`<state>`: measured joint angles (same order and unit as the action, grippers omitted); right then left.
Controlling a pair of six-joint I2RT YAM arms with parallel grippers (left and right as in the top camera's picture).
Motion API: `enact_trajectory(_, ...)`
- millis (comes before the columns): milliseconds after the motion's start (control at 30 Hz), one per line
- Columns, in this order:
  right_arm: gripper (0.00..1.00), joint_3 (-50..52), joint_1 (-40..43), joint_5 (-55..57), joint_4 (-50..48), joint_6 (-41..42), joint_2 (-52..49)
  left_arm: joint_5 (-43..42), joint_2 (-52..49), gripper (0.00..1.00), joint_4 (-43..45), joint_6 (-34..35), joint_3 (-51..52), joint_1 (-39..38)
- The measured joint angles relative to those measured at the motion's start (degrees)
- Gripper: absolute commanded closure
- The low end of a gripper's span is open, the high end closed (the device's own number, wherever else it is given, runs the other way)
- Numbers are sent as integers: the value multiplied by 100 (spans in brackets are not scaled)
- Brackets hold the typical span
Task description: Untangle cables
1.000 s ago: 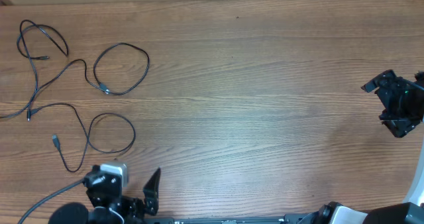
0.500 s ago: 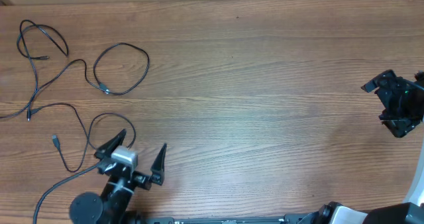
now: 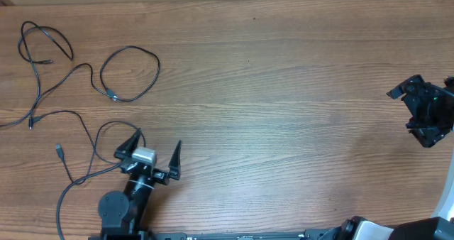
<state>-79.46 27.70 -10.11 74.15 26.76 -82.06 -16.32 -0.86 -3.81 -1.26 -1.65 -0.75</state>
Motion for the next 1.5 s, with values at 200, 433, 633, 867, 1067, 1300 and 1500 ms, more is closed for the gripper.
enact_trajectory(200,0,0,0,0,-2,0,0,664,7,1,4,236,96,-380)
enact_trajectory(433,0,0,0,0,-4,0,0,1217,9,0,-48,319,96,-404)
enact_trajectory(633,0,0,0,2,-4,2,0,1255,11,0,-46,313,96,-404)
enact_trajectory(867,0,0,0,0,-2,0,0,1257,11,0,-46,297,98,-404)
enact_trajectory(1067,0,0,0,0,-2,-2,0,1257,11,0,-46,297,98,-404)
enact_trajectory(1300,0,0,0,0,-2,0,0,1257,11,0,-46,297,98,-404)
enact_trajectory(1500,0,0,0,0,0,0,0,1259,11,0,-46,297,98,-404)
